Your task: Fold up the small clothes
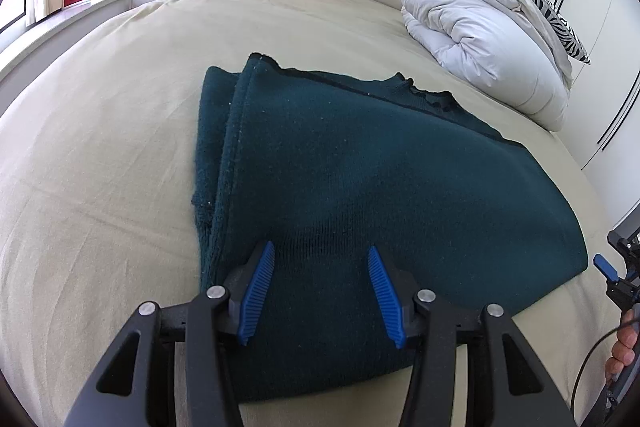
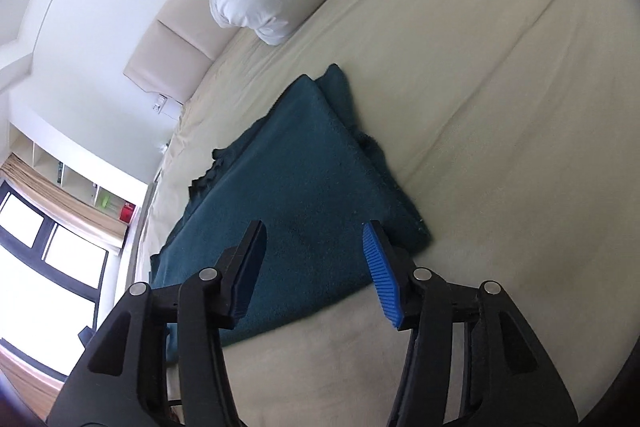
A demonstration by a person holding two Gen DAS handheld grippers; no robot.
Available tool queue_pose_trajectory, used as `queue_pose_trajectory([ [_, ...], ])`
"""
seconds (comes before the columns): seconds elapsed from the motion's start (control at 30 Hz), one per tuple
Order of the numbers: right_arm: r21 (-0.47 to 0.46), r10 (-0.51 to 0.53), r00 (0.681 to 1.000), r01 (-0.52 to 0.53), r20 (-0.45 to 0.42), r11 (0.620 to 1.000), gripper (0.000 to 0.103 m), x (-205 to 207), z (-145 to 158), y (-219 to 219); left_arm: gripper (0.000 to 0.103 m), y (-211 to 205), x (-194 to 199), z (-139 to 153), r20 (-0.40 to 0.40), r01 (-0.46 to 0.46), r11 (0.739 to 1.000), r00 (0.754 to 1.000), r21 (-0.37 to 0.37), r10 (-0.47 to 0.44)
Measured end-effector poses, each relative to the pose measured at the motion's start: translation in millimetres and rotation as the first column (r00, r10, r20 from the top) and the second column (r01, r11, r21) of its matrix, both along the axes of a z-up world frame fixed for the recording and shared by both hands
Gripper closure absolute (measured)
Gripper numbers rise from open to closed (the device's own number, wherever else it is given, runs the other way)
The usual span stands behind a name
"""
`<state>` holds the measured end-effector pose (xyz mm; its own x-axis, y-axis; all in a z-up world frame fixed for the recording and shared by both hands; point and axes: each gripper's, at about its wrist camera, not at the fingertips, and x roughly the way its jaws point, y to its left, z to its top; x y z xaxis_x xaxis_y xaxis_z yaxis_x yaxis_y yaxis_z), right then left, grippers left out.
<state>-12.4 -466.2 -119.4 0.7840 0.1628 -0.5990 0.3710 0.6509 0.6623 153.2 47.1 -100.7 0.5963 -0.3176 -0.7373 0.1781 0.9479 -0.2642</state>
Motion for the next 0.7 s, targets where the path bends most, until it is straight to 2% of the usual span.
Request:
queue_pose_trajectory([
  [0.17, -0.154, 0.093, 0.995, -0.086, 0.035, 0.984, 0.04, 0, 35, 43, 0.051, 2, -1, 0, -0.001, 0.001, 1.0, 1.0, -0.009, -0.001],
  [0.3, -0.25, 0.203, 0.978, -0.182, 0.059, 0.951, 0.035, 16, 66, 80, 0.05, 11, -8, 8, 0.005, -0.024, 0.999, 1.0, -0.034, 0.025],
  [0.47, -0.288, 0.321, 0.945, -0.29, 0.066, 0.913, 0.027, 23, 82, 121, 0.031, 42, -22, 28, 0.04, -0.12, 0.99, 0.992, -0.071, 0.123],
  [0.53, -0.302, 0.344, 0.936, -0.31, 0.068, 0.902, 0.024, 18, 86, 133, 0.03, 62, -21, 30, 0.022, -0.16, 0.979, 0.986, -0.126, 0.164],
  [0.6, -0.303, 0.374, 0.925, -0.338, 0.066, 0.891, 0.024, 19, 87, 142, 0.03, 77, -14, 27, -0.033, -0.181, 0.966, 0.983, -0.185, 0.178],
  [0.7, -0.271, 0.415, 0.907, -0.384, 0.066, 0.883, 0.024, 19, 84, 153, 0.03, 87, -2, 20, -0.096, -0.167, 0.945, 0.985, -0.283, 0.145],
])
